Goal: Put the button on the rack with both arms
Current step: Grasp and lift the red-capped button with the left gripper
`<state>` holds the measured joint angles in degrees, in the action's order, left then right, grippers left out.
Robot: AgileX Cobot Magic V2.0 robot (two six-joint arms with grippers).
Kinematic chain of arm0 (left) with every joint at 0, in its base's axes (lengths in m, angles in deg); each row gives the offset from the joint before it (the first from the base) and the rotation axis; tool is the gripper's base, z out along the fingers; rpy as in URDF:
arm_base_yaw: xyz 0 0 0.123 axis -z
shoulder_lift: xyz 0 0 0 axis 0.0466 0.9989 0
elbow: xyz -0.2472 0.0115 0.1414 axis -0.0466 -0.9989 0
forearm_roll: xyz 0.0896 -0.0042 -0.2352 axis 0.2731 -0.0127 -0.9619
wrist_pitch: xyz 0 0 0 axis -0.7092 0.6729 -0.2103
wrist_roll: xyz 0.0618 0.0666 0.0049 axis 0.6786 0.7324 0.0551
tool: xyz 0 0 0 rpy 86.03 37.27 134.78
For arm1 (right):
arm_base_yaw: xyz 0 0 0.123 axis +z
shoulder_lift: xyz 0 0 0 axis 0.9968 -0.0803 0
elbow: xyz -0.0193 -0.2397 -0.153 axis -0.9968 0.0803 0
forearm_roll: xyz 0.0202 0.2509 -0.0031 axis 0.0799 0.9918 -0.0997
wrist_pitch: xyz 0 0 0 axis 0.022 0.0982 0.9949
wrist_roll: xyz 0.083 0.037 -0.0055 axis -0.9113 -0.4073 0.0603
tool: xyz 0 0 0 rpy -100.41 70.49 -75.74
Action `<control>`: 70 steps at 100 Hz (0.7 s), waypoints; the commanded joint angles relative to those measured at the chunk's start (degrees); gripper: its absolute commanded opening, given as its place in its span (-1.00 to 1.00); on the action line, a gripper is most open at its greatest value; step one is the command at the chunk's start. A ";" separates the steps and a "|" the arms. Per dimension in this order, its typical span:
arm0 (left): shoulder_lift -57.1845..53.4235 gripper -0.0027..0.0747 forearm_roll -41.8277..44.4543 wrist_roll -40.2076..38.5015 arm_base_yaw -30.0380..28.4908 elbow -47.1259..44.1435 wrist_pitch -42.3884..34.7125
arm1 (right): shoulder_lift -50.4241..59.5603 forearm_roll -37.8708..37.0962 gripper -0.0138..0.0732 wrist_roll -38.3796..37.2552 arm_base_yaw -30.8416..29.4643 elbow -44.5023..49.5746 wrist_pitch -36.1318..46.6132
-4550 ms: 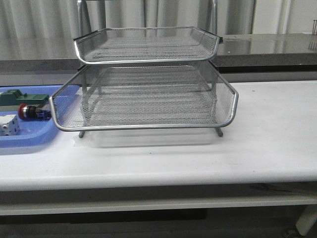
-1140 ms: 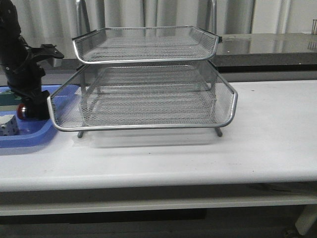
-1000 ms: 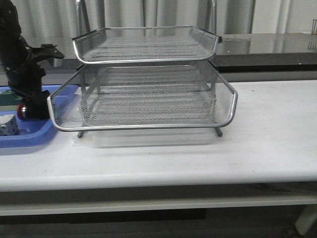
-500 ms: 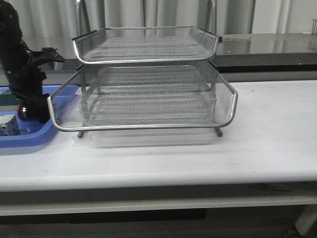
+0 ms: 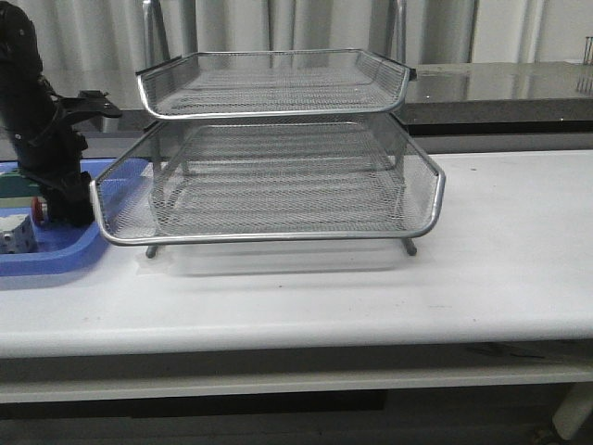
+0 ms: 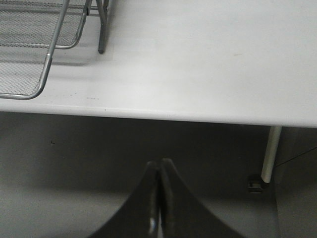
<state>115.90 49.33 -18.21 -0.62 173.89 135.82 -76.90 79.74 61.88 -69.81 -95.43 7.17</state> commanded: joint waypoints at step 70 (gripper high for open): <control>-5.39 -0.97 -1.54 -9.56 0.19 21.01 19.89 | 0.04 -1.38 -0.84 -0.15 -0.25 -1.38 3.10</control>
<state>115.93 48.90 -25.40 -0.62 192.77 153.66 -76.90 79.74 61.88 -69.81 -95.43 7.17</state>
